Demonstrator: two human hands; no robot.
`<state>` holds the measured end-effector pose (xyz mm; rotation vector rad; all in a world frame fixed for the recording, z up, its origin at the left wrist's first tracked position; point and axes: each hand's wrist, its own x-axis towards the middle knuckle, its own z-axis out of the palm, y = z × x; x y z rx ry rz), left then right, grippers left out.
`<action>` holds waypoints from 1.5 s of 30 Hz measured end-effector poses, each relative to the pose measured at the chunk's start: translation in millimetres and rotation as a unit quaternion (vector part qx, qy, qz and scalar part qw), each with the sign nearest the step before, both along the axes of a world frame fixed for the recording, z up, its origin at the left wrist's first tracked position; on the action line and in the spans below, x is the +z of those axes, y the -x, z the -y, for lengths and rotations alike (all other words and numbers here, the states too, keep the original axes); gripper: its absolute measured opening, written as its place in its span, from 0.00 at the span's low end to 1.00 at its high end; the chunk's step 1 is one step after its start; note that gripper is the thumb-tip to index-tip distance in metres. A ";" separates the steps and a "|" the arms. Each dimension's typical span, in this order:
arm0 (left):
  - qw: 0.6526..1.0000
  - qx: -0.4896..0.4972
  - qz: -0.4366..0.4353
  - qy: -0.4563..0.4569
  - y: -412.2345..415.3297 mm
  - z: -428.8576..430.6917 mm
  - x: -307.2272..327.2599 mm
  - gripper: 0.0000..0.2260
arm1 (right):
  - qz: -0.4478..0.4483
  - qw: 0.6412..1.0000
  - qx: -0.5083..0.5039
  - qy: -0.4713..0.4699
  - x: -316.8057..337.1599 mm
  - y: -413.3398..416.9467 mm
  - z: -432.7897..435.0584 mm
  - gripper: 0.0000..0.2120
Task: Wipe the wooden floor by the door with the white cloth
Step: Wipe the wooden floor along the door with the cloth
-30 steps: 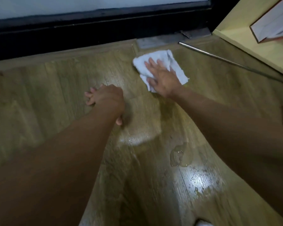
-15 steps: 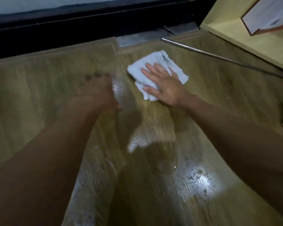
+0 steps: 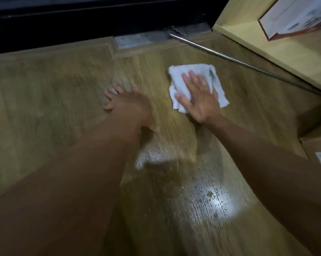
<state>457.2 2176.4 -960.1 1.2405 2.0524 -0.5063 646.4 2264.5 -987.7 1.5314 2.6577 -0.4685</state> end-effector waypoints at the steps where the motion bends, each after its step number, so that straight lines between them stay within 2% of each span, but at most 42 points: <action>1: 1.000 0.005 -0.001 0.006 -1.6 -4.1 -1.2 0.69 | 0.010 0.998 -0.056 0.016 -0.6 0.9 -9.1 0.31; 3: 0.999 0.019 -0.008 0.026 -6.0 -14.3 -7.7 0.68 | 0.025 0.989 -0.134 0.049 -1.4 20.6 -35.8 0.33; 5: 0.998 0.036 -0.021 0.050 -12.1 -22.5 -7.6 0.69 | 0.035 0.984 -0.165 0.064 -0.8 47.1 -52.9 0.32; 6: 0.997 0.046 -0.027 0.051 -16.4 -24.3 -2.8 0.70 | 0.040 0.985 -0.155 0.059 -0.4 54.9 -54.5 0.31; 8: 0.999 0.035 -0.030 0.016 -25.0 -21.3 3.0 0.65 | 0.042 0.997 -0.063 0.031 2.3 45.6 -42.8 0.29; 10: 0.999 -0.002 -0.025 -0.045 -28.4 -16.8 4.7 0.62 | 0.019 0.999 0.036 0.016 3.3 6.2 -26.3 0.29; 11: 0.998 -0.010 -0.018 -0.058 -27.1 -14.2 4.7 0.62 | 0.009 0.999 0.046 0.020 2.6 -17.6 -21.2 0.29; 13: 0.999 0.000 -0.001 -0.049 -23.5 -11.1 3.4 0.62 | 0.029 0.999 -0.024 0.016 0.6 -51.0 -24.3 0.31; 15: 1.000 0.012 -0.012 -0.026 -29.8 -12.4 6.2 0.59 | 0.048 0.987 -0.149 0.023 2.1 -51.5 -42.8 0.34; 17: 0.995 0.002 -0.012 -0.100 -52.5 -20.2 10.1 0.44 | 0.042 0.969 -0.235 0.058 5.4 -27.3 -69.0 0.34; 18: 0.991 -0.013 0.010 -0.136 -65.6 -25.6 13.4 0.38 | 0.037 0.966 -0.246 0.074 6.7 -13.1 -77.5 0.34; 19: 0.989 -0.028 0.044 -0.142 -79.5 -31.4 17.1 0.38 | 0.039 0.967 -0.238 0.080 6.9 -3.4 -82.8 0.33; 22: 0.993 -0.034 0.096 -0.051 -114.0 -46.1 27.5 0.53 | 0.044 0.991 -0.122 0.040 5.9 -21.5 -72.6 0.31; 24: 0.995 -0.008 0.092 -0.028 -123.5 -54.6 23.2 0.51 | 0.036 0.998 -0.056 0.023 5.5 -61.3 -56.1 0.31; 26: 0.995 0.020 0.088 -0.032 -125.0 -61.0 15.9 0.44 | 0.037 0.997 -0.069 0.025 4.9 -98.6 -50.0 0.30; 28: 0.995 0.037 0.084 -0.035 -126.2 -66.0 12.3 0.40 | 0.029 0.991 -0.130 0.021 3.1 -113.9 -60.2 0.30; 32: 0.995 0.056 0.070 -0.040 -132.3 -76.1 10.5 0.37 | 0.030 0.970 -0.240 0.022 -4.1 -79.1 -95.5 0.29; 34: 0.995 0.069 0.060 -0.045 -135.8 -76.3 11.7 0.38 | 0.039 0.978 -0.207 0.010 -2.5 -73.4 -92.8 0.29; 36: 0.994 0.070 0.054 -0.057 -139.7 -74.3 13.9 0.40 | 0.024 0.994 -0.103 0.010 0.7 -97.7 -73.9 0.28; 38: 0.998 0.041 0.036 -0.041 -139.2 -73.8 17.3 0.53 | 0.011 0.998 -0.059 0.015 1.0 -139.1 -55.0 0.28; 39: 0.999 0.017 0.025 -0.018 -138.7 -74.4 19.2 0.58 | 0.009 0.996 -0.082 0.017 1.3 -159.5 -51.6 0.29; 40: 1.000 0.005 0.023 -0.007 -139.0 -76.2 18.9 0.59 | 0.013 0.992 -0.123 0.021 2.1 -175.7 -53.6 0.29; 43: 0.999 0.011 0.031 -0.015 -140.7 -82.7 18.8 0.48 | 0.029 0.967 -0.249 0.044 2.0 -184.8 -81.6 0.32; 45: 1.000 -0.001 0.020 -0.007 -142.6 -83.2 19.4 0.50 | 0.036 0.950 -0.306 0.052 2.5 -165.8 -96.6 0.32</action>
